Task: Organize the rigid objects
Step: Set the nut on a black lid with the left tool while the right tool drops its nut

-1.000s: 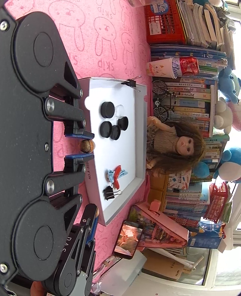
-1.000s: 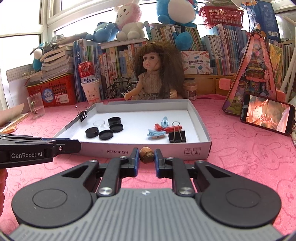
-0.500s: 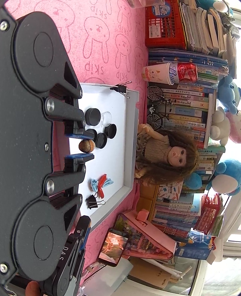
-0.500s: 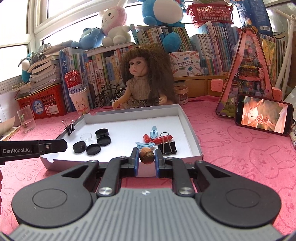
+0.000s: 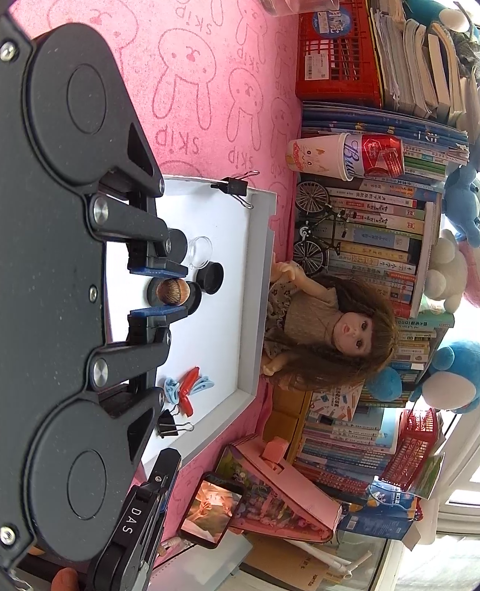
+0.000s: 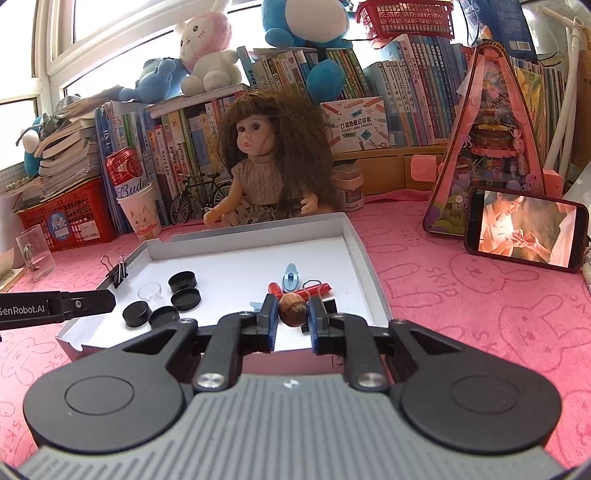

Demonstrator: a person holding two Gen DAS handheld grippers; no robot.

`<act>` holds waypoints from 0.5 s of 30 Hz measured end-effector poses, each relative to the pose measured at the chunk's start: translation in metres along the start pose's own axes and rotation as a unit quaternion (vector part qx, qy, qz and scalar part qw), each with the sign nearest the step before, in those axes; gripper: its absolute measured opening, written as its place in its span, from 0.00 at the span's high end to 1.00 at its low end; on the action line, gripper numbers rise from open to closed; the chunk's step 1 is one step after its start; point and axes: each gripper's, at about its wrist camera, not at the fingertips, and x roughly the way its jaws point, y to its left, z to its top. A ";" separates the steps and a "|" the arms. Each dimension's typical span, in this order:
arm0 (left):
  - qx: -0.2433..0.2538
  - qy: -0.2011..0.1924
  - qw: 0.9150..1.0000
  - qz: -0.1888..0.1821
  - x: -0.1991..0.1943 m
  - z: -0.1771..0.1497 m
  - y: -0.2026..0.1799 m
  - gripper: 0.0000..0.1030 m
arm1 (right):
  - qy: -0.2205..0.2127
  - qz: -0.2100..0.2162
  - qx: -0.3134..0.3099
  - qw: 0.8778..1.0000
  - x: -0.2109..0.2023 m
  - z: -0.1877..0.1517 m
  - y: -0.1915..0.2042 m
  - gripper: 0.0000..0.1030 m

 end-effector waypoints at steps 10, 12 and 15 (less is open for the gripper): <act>-0.004 0.004 1.000 -0.002 0.014 0.006 0.001 0.86 | 0.001 -0.005 -0.009 1.000 0.011 0.009 0.000 0.79; -0.005 0.006 1.000 -0.003 0.016 0.006 0.002 0.86 | 0.002 -0.006 -0.008 1.000 0.014 0.010 -0.001 0.79; -0.007 0.010 1.000 -0.003 0.019 0.006 0.003 0.86 | 0.005 -0.006 -0.004 1.000 0.017 0.011 -0.002 0.79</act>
